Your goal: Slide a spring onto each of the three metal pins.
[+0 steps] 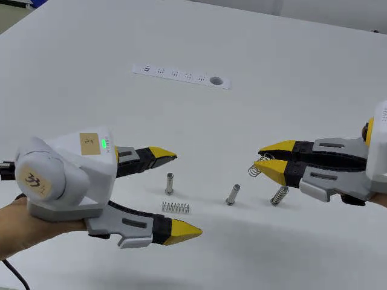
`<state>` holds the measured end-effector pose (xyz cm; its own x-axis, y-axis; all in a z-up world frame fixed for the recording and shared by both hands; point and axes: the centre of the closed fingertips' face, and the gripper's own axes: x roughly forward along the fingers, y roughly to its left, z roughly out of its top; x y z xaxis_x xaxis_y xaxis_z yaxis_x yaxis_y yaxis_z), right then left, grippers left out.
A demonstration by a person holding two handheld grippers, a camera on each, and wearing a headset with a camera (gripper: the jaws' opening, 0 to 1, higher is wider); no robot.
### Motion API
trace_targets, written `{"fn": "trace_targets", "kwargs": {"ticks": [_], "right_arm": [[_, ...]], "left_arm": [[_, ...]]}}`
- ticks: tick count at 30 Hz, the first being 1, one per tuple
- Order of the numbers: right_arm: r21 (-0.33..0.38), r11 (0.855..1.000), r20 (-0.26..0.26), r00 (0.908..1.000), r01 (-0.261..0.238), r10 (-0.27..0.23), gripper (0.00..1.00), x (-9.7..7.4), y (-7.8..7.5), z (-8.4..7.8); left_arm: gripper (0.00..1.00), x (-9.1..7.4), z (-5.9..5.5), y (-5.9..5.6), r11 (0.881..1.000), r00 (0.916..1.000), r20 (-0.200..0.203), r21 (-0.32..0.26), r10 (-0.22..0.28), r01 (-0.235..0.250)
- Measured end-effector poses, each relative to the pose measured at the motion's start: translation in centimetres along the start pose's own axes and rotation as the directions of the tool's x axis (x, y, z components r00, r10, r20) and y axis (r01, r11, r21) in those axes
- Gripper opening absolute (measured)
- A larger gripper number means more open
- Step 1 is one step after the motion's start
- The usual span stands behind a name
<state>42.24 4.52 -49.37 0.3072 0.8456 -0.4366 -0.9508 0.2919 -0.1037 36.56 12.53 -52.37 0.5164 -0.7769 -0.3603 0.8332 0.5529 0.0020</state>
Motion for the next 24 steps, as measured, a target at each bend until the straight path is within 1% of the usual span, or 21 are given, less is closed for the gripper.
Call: {"fn": "trace_targets", "kwargs": {"ticks": [3, 6, 9, 11, 14, 15, 17, 24], "right_arm": [[0.008, 1.000, -0.014, 0.9999, 0.008, -0.007, 0.10, 0.5, -0.3, -0.8], [0.017, 1.000, -0.025, 0.9997, 0.008, -0.008, 0.10, 0.9, -0.5, -1.4], [0.026, 1.000, -0.033, 0.9994, 0.008, -0.007, 0.10, 1.3, -0.7, -2.0], [0.027, 1.000, -0.041, 0.9991, 0.009, -0.008, 0.10, 1.6, -0.9, -2.3], [0.033, 0.999, -0.047, 0.9989, 0.008, -0.006, 0.10, 2.1, -1.1, -2.7], [0.035, 0.999, -0.049, 0.9987, 0.010, -0.008, 0.10, 2.3, -1.2, -2.8], [0.041, 0.999, -0.053, 0.9986, 0.009, -0.007, 0.10, 2.7, -1.3, -3.1], [0.052, 0.999, -0.079, 0.9968, -0.004, 0.008, 0.10, 3.8, -1.0, -4.3]], "left_arm": [[0.86, -0.4, 0.0, 0.7, 0.999, 0.9994, 0.008, -0.011, 0.034, -0.034], [0.90, -0.7, -0.3, 1.2, 0.998, 0.9986, 0.006, -0.022, 0.053, -0.052], [0.94, -0.8, -0.9, 1.6, 0.997, 0.9979, -0.006, -0.037, 0.065, -0.065], [0.97, -0.9, -1.0, 1.7, 0.997, 0.9974, -0.012, -0.040, 0.072, -0.072], [0.98, -1.0, -0.7, 1.9, 0.996, 0.9961, 0.006, -0.025, 0.088, -0.088], [1.00, -1.1, -0.5, 2.0, 0.995, 0.9953, 0.014, -0.028, 0.096, -0.095], [1.00, -1.1, -0.5, 2.1, 0.994, 0.9943, 0.019, -0.029, 0.105, -0.105], [1.00, -1.5, -1.1, 2.5, 0.992, 0.9932, -0.001, -0.038, 0.117, -0.116]]}}
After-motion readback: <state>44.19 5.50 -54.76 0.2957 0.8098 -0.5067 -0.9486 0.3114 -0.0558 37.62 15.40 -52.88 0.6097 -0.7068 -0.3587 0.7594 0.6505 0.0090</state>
